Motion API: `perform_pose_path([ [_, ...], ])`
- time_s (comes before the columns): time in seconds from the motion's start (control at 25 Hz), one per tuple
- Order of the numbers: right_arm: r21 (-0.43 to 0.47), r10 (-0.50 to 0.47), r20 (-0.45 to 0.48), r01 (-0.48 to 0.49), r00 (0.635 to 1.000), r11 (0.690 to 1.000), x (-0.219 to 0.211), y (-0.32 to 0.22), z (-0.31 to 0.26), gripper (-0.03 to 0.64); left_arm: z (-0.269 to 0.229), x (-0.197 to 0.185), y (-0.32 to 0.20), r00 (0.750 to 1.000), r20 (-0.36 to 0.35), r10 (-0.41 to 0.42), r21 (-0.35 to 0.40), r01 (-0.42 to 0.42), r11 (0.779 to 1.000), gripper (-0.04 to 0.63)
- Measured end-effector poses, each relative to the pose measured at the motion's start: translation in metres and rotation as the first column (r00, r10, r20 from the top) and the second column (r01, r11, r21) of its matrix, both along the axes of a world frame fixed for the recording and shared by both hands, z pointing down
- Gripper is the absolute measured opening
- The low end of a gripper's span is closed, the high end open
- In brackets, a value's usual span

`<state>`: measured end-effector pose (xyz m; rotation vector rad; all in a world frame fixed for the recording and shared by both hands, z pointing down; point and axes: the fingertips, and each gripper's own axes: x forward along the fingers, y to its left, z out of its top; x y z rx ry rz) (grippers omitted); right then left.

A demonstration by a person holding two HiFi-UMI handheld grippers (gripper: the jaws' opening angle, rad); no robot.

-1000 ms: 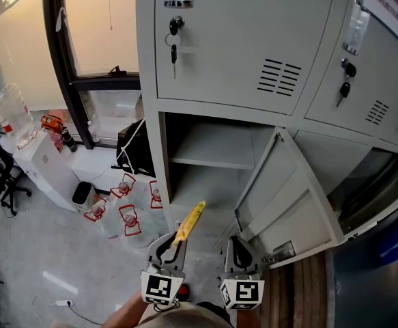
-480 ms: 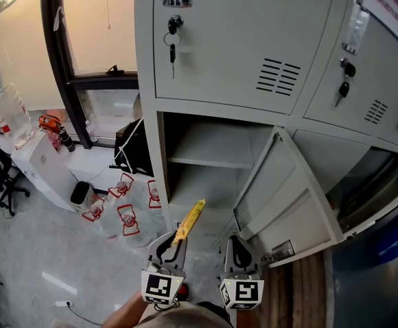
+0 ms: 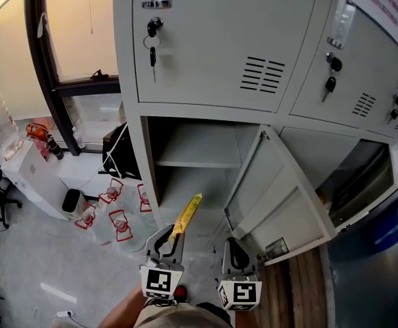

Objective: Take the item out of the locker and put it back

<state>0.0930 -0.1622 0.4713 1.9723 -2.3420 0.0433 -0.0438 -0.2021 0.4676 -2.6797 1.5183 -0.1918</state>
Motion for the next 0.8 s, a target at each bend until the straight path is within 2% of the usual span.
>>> perform_pose_path([
  [0.24, -0.017, 0.049, -0.002, -0.049, 0.999, 0.999, 0.009, 0.000, 0.003, 0.023, -0.006, 0.014, -0.032, 0.996, 0.082, 0.026, 0.075, -0.032, 0.997, 0.078],
  [0.36, -0.027, 0.063, -0.005, -0.063, 0.998, 0.998, 0.010, 0.000, 0.006, 0.023, -0.001, 0.026, -0.049, 0.988, 0.151, 0.045, 0.102, -0.061, 0.993, 0.078],
  [0.8, -0.093, 0.093, -0.033, -0.096, 0.995, 0.991, 0.009, -0.003, 0.022, 0.023, 0.038, 0.068, -0.092, 0.946, 0.297, 0.133, 0.079, -0.163, 0.983, 0.080],
])
